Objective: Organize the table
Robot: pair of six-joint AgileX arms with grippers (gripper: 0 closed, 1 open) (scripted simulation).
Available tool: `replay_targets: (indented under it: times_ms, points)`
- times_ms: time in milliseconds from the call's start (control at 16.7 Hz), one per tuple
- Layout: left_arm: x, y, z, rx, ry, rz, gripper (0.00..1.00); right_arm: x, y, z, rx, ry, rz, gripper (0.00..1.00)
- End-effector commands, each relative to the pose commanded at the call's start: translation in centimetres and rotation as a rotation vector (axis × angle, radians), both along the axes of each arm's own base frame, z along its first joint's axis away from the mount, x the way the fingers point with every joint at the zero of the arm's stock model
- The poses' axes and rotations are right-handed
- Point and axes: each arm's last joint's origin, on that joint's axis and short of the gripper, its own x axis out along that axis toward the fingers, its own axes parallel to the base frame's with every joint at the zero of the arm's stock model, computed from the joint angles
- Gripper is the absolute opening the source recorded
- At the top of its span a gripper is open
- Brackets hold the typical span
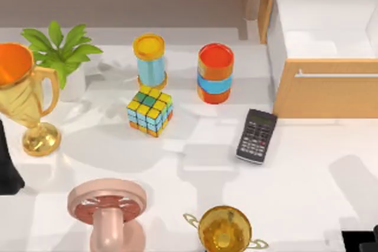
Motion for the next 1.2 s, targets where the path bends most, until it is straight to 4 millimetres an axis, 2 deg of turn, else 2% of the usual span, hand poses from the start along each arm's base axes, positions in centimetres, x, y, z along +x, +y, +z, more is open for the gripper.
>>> replay_targets:
  times_ms: [360,1140,1200]
  points:
    - [0.00,0.00,0.00,0.000,0.000,0.000,1.00,-0.15,-0.06,-0.34,-0.007,0.020,0.000,0.00]
    - [0.00,0.00,0.00,0.000,0.000,0.000,1.00,-0.15,-0.06,-0.34,-0.007,0.020,0.000,0.98]
    - [0.00,0.00,0.00,0.000,0.000,0.000,1.00,-0.15,-0.06,-0.34,-0.007,0.020,0.000,1.00]
